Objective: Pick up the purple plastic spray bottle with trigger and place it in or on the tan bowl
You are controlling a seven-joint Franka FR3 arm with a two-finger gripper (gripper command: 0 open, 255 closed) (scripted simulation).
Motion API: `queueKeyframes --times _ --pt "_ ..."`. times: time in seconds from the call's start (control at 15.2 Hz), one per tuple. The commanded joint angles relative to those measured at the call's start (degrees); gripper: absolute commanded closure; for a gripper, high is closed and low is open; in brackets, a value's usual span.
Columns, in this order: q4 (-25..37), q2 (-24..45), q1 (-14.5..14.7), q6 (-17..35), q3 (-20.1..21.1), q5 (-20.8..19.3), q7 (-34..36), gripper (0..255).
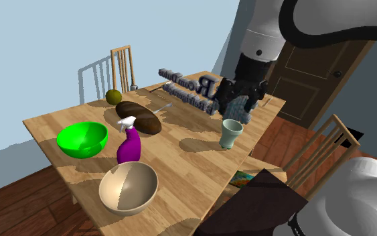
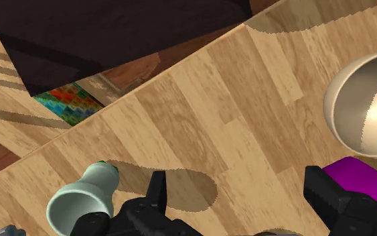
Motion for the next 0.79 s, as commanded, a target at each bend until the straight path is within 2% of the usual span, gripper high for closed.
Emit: queueKeyframes --times 0.0,0.4,0.73 --pt "-0.7 1.5 -0.2 2.9 3.5 0.9 4.8 0" --pt "1.9 10.4 -2.8 10.7 14.4 0.5 19.2 0" --pt "7.0 21.0 -7.0 16.0 24.1 -4.3 33.1 0"
